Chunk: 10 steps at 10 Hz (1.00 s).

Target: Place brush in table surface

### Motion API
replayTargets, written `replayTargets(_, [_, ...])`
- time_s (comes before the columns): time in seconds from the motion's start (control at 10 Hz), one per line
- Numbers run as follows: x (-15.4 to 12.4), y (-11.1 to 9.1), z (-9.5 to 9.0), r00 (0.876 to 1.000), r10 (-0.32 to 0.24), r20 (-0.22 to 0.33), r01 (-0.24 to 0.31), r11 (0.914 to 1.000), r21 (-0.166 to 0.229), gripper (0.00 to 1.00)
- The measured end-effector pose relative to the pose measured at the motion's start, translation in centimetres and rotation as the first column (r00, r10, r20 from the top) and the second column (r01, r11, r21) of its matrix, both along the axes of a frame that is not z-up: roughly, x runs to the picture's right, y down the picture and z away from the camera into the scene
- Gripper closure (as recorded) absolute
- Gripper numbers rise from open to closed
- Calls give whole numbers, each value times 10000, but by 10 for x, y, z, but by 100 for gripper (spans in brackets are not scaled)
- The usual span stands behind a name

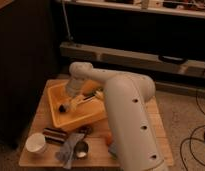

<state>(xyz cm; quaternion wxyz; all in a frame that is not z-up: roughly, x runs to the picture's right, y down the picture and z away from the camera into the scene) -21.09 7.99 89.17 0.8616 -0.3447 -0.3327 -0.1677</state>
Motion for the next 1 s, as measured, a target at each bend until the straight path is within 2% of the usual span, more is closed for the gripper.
replayTargets(0.3, [-1,5,8,9992,224,326,-215,9994,-274,20])
replayTargets(0.7, [-3,17,17,9975,215,676,-179,9984,-535,20])
replayTargets(0.8, [-8,22,19,9967,104,806,-50,9977,-674,22])
replayTargets(1.0, [-17,32,22,9943,-171,1052,283,9940,-1055,41])
